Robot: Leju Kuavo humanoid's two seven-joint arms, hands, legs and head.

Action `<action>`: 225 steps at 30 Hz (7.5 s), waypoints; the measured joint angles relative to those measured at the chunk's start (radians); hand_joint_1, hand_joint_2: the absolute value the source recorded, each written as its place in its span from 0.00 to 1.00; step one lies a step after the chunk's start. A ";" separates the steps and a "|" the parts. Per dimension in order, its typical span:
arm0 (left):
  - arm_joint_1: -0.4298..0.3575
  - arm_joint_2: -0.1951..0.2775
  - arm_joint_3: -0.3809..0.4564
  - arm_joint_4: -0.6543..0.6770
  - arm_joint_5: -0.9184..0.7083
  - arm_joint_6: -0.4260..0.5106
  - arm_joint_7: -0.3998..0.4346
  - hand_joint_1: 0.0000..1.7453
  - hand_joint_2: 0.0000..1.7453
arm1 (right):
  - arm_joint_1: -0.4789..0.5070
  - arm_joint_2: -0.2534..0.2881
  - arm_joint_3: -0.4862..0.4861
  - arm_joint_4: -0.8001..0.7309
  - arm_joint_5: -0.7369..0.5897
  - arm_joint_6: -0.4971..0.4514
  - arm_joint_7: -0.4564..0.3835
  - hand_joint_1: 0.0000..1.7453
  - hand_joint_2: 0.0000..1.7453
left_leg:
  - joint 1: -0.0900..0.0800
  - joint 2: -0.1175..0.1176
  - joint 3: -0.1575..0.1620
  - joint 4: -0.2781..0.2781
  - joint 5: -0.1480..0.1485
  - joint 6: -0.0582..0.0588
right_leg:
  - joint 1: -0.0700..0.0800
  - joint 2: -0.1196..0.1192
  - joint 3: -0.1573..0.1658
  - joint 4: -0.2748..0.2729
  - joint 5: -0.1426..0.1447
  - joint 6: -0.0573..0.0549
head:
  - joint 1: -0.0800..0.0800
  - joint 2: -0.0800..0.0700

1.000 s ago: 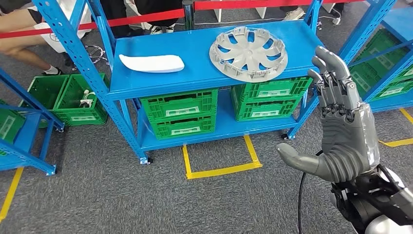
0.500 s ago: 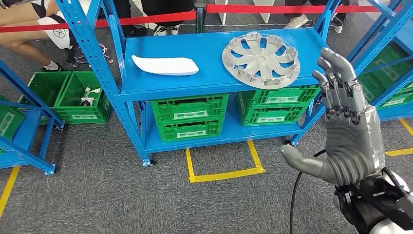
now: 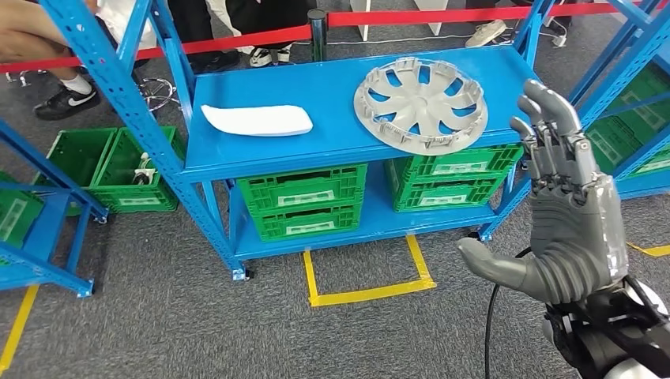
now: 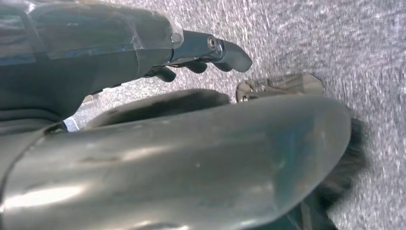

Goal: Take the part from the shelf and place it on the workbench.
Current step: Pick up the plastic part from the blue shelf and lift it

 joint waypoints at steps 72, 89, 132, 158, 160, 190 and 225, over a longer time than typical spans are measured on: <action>0.003 0.000 0.000 0.001 0.014 -0.012 -0.004 0.00 0.00 | -0.004 -0.139 -0.108 0.153 0.239 0.062 0.324 0.00 1.00 | -0.008 0.000 0.037 -0.233 0.195 0.016 | 0.007 0.006 0.032 0.014 -0.038 0.014 | -0.018 0.000; 0.001 0.004 -0.003 0.001 -0.036 -0.030 0.059 0.00 0.00 | 0.054 -0.205 -0.146 0.227 0.545 0.273 0.478 0.00 1.00 | -0.008 -0.004 0.039 -0.233 0.189 0.026 | 0.007 0.006 0.041 -0.001 -0.038 0.025 | -0.016 0.000; -0.014 0.044 -0.083 0.001 -0.129 -0.075 0.119 0.00 0.00 | -0.225 -0.284 0.269 0.607 0.597 0.921 0.491 0.00 1.00 | -0.009 0.014 0.042 -0.234 0.186 0.031 | 0.007 0.014 0.043 -0.001 -0.037 0.028 | -0.016 0.000; -0.014 0.083 -0.086 0.002 -0.039 -0.018 0.055 0.00 0.00 | -0.295 -0.214 0.499 0.659 0.590 0.794 0.467 0.00 1.00 | -0.009 0.007 0.043 -0.234 0.186 0.031 | 0.007 0.012 0.044 -0.001 -0.037 0.029 | -0.016 0.000; -0.014 0.083 -0.086 0.002 -0.045 -0.018 0.044 0.00 0.00 | -0.295 -0.220 0.499 0.659 0.585 0.793 0.476 0.00 1.00 | -0.009 0.005 0.043 -0.234 0.186 0.031 | 0.007 0.011 0.044 -0.002 -0.037 0.029 | -0.016 0.000; -0.013 0.051 -0.086 0.002 -0.027 -0.020 0.066 0.00 0.00 | -0.264 -0.233 0.424 0.659 0.957 0.609 0.381 0.00 1.00 | -0.009 0.000 0.043 -0.234 0.187 0.032 | 0.006 0.007 0.045 -0.002 -0.037 0.029 | -0.016 0.000; -0.012 0.040 -0.086 0.002 -0.026 -0.027 0.066 0.00 0.00 | -0.102 -0.286 0.189 0.700 0.697 0.678 0.365 0.00 1.00 | -0.009 0.002 0.043 -0.234 0.187 0.032 | 0.007 0.005 0.047 -0.005 -0.038 0.030 | -0.015 0.000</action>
